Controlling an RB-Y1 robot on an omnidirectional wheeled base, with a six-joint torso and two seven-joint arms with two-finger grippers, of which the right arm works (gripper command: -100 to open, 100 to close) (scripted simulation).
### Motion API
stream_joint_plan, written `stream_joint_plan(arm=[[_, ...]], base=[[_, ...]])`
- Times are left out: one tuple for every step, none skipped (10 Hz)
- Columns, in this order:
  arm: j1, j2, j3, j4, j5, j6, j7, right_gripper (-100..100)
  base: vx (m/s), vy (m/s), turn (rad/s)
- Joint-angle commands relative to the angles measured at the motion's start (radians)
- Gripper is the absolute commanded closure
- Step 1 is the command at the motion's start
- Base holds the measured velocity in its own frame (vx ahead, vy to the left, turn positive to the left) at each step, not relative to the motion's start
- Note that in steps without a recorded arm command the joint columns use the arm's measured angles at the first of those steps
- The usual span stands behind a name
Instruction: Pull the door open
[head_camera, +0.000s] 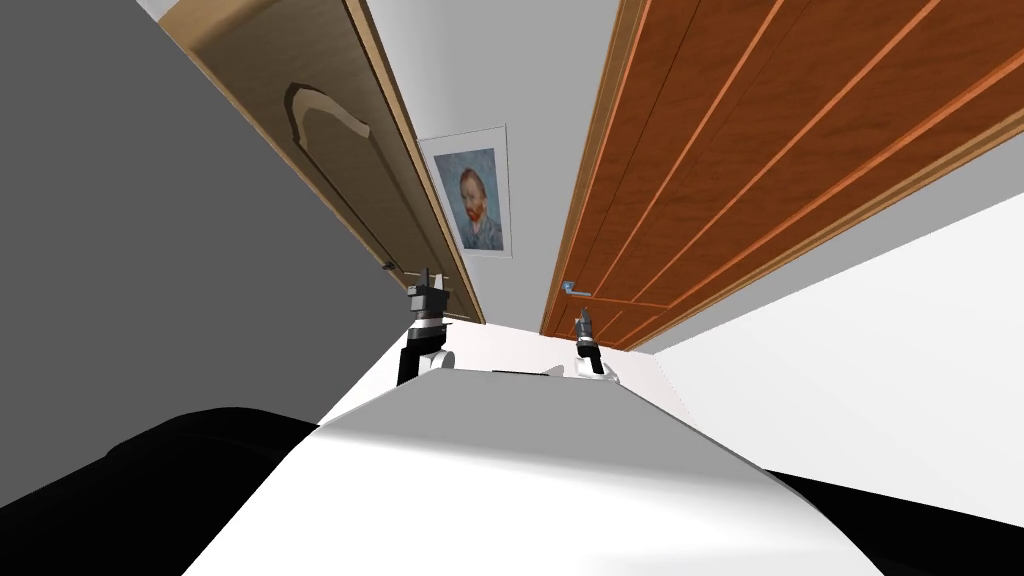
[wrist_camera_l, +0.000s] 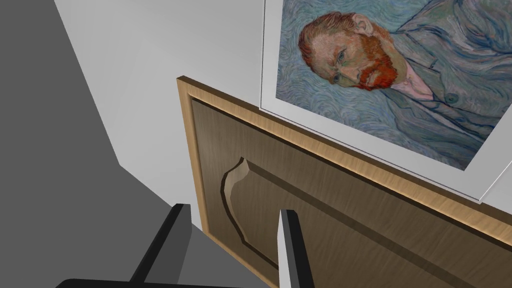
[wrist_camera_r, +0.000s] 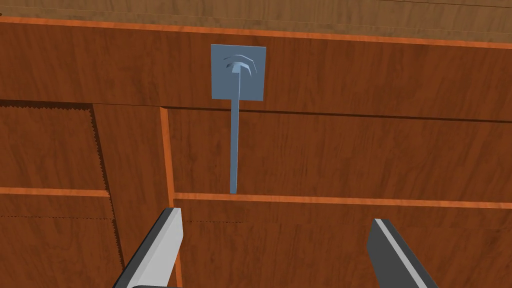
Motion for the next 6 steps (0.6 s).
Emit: stream_joint_plan(arm=[[-0.014, 0.0, -0.004, 0.034, -0.003, -0.005, 0.0, -100], [-0.022, -0.001, -0.007, 0.054, -0.005, -0.009, -0.001, -100], [-0.029, -0.002, -0.008, 0.069, -0.006, -0.012, -0.001, -100], [-0.041, -0.003, -0.012, 0.098, -0.009, -0.018, -0.003, -100], [-0.047, -0.003, -0.013, 0.112, -0.01, -0.021, -0.003, -100], [-0.051, -0.003, -0.015, 0.124, -0.011, -0.023, -0.003, -100]], base=[[0.091, -0.026, 0.027], [0.088, -0.034, 0.022], [0.079, -0.021, 0.027], [0.086, -0.026, 0.029], [0.084, -0.028, 0.025], [0.065, -0.014, 0.021]])
